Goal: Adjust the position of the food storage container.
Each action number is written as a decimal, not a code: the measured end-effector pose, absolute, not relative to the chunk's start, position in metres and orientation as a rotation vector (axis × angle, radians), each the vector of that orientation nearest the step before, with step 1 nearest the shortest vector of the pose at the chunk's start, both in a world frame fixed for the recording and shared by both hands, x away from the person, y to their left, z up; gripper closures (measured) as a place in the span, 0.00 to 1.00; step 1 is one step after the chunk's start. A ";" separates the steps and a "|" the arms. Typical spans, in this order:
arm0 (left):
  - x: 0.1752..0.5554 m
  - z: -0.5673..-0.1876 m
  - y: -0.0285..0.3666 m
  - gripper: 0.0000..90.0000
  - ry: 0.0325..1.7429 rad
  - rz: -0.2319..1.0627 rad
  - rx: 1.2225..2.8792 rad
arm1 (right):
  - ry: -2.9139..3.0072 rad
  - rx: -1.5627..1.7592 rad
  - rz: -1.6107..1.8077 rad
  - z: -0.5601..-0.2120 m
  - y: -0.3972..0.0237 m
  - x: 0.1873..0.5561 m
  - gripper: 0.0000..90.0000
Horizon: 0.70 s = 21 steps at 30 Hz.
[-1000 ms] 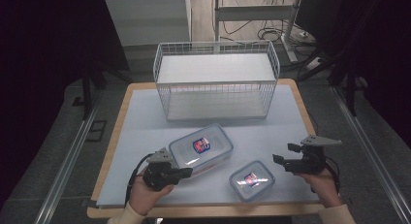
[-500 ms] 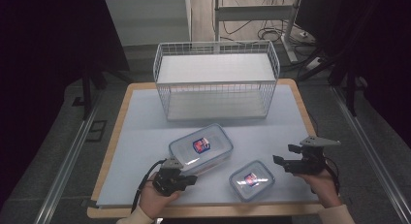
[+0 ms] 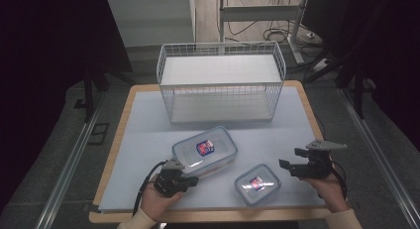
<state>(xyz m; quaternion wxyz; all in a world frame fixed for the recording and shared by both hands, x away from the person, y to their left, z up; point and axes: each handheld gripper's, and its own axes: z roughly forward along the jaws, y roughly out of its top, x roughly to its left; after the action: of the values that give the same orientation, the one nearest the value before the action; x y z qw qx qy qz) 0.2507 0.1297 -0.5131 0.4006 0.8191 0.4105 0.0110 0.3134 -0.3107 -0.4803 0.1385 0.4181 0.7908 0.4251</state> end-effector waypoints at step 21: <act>0.286 -0.515 0.173 1.00 1.193 0.065 1.976 | 2.291 1.204 1.240 -0.481 -0.310 0.313 0.19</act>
<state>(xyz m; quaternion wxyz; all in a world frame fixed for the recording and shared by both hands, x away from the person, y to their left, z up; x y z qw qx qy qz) 0.2862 0.1733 -0.5146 0.4044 0.7826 0.4727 0.0257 0.3129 -0.3097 -0.4806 0.1356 0.4157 0.7909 0.4282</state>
